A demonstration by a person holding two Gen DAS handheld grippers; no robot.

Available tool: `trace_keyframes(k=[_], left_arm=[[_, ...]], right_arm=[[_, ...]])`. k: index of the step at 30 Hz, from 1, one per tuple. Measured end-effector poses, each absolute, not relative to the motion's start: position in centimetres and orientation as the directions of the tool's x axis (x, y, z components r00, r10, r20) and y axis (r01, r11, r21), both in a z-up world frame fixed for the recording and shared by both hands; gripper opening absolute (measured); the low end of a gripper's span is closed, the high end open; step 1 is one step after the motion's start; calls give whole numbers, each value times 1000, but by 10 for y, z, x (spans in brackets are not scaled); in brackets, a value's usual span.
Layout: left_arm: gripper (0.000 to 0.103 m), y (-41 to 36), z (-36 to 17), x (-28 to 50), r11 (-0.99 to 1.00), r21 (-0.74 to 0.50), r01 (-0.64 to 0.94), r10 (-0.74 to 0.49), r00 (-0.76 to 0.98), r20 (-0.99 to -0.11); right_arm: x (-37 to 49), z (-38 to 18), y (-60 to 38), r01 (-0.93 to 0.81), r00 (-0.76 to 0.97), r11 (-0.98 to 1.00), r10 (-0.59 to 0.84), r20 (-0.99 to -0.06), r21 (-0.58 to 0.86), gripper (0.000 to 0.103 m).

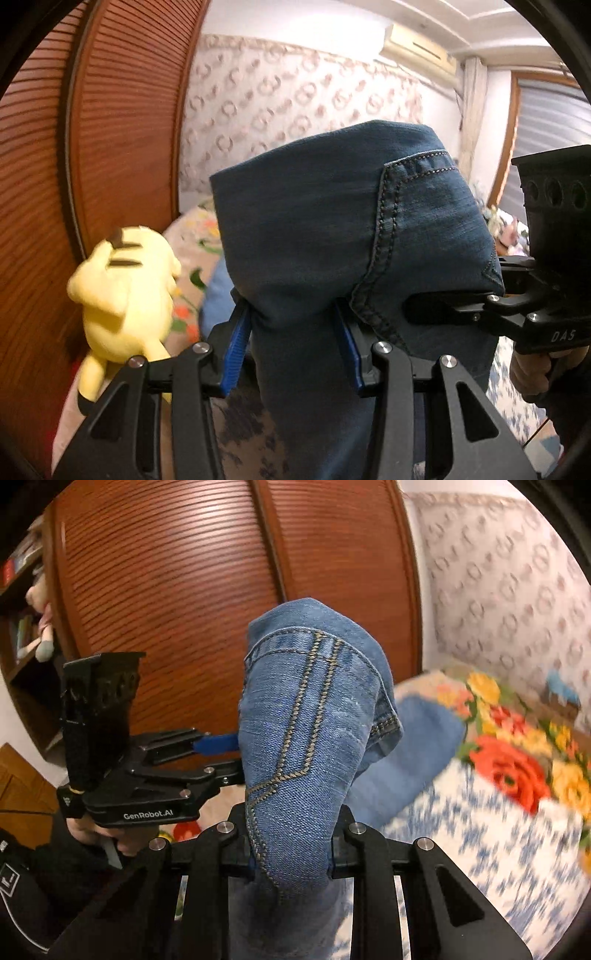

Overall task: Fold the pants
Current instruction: 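Grasp the jeans back pocket end with the right gripper and lift it, then fold the held jeans over onto the stack with the right gripper and release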

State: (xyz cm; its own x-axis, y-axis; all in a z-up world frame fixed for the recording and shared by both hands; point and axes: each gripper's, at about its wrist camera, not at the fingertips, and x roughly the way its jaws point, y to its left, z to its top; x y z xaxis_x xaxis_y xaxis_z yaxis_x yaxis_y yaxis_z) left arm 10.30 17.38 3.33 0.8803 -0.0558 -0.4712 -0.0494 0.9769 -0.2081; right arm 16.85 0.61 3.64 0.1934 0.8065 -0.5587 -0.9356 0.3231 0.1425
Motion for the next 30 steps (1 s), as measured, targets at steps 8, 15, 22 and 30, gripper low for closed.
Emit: trace_keyframes(k=[8,15,22,30], left_arm=[[43,224,72,121,977,-163,-141,62,908,-414],[43,254,90,153,981,-125,-145,85,916,-392],[43,245,3,224,981,-153,-118,5,808,-590],[43,229,-43,240,980,-168,-106,-34,744,-668]], right_arm=[[199,74,63,-956,147,253,854,-499,152,23],[277,72,81,-921,174,286,909,-378,264,24],[390,-65,84,-780,302,560,728,-616,280,26],[424,-70,70,-778,263,557,710,-654,292,56]])
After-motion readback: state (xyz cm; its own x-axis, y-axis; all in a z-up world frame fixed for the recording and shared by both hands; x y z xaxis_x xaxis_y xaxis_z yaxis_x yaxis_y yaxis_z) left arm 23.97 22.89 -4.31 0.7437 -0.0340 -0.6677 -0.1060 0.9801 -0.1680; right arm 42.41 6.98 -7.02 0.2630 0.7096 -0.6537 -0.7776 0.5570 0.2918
